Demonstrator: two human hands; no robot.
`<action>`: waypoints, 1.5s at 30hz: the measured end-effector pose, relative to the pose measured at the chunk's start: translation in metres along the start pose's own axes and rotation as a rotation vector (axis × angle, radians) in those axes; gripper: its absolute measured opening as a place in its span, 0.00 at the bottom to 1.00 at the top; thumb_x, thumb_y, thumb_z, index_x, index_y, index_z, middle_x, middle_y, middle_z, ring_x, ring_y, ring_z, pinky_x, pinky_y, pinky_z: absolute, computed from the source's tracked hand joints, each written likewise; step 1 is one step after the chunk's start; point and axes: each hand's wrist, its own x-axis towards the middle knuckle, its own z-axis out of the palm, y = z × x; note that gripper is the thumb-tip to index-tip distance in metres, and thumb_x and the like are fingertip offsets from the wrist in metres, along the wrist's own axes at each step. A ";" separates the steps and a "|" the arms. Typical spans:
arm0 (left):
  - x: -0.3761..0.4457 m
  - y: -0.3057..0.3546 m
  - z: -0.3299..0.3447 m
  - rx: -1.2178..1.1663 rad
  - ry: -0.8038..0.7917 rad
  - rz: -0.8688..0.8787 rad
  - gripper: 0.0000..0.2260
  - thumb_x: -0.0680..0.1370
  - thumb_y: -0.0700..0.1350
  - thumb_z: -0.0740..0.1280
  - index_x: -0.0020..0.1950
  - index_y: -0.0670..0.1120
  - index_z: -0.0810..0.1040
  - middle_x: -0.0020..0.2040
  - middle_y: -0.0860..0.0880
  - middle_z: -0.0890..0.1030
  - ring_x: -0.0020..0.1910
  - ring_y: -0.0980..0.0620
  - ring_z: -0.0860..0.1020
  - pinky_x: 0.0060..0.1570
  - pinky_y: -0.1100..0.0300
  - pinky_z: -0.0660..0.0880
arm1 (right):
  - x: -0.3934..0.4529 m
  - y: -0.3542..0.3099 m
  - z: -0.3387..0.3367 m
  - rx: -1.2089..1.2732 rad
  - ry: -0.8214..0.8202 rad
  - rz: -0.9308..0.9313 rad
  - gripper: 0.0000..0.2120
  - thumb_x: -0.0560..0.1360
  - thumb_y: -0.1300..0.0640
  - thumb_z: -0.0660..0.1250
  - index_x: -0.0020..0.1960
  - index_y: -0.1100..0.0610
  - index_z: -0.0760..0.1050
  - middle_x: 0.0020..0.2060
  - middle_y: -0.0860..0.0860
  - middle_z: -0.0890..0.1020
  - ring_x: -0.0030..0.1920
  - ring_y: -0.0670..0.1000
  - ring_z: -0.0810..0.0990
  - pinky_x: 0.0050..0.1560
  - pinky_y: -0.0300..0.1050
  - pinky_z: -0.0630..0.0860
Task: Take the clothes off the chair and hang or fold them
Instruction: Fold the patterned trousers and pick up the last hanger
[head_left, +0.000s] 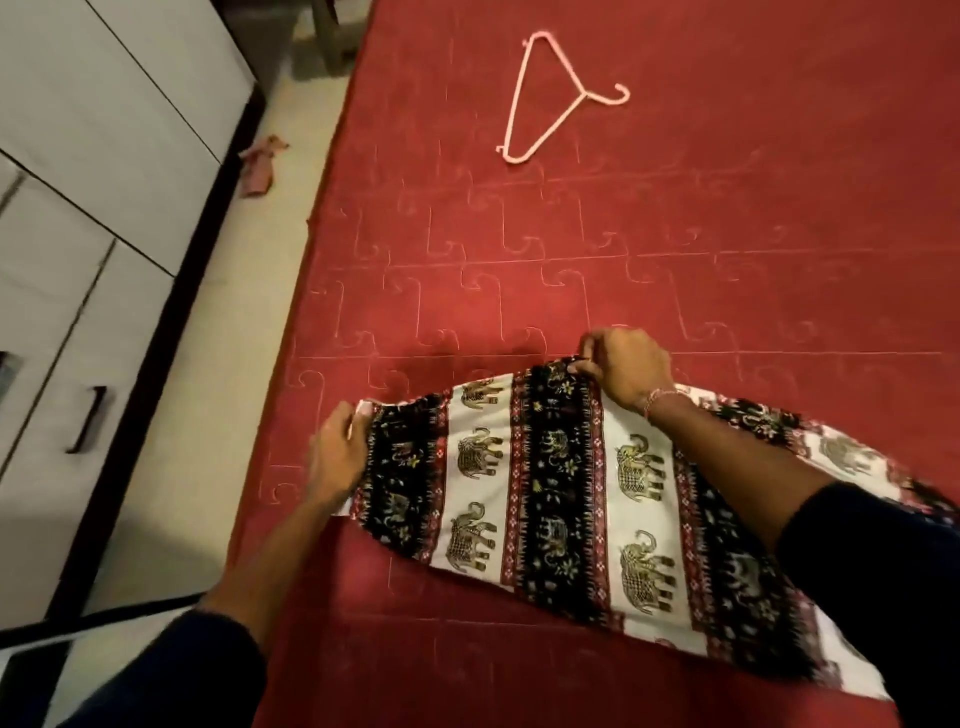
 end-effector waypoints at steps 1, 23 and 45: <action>0.005 -0.008 0.004 0.004 0.008 -0.018 0.16 0.84 0.55 0.55 0.43 0.47 0.68 0.35 0.51 0.72 0.33 0.56 0.69 0.32 0.62 0.64 | 0.007 -0.001 0.006 0.005 -0.020 -0.005 0.10 0.76 0.45 0.69 0.51 0.50 0.76 0.39 0.45 0.76 0.42 0.48 0.78 0.32 0.38 0.70; 0.019 -0.019 0.026 0.424 0.125 0.010 0.19 0.83 0.59 0.47 0.48 0.45 0.65 0.30 0.49 0.72 0.26 0.49 0.72 0.30 0.55 0.68 | 0.049 -0.001 -0.036 0.759 -0.431 0.390 0.17 0.73 0.57 0.73 0.58 0.62 0.73 0.44 0.52 0.75 0.36 0.46 0.71 0.28 0.35 0.71; 0.026 -0.025 0.020 0.388 0.031 0.006 0.19 0.83 0.60 0.46 0.49 0.45 0.64 0.29 0.48 0.70 0.25 0.50 0.70 0.27 0.56 0.70 | 0.048 -0.008 -0.030 0.703 -0.253 0.531 0.06 0.78 0.60 0.70 0.52 0.61 0.76 0.43 0.54 0.77 0.35 0.46 0.73 0.29 0.35 0.72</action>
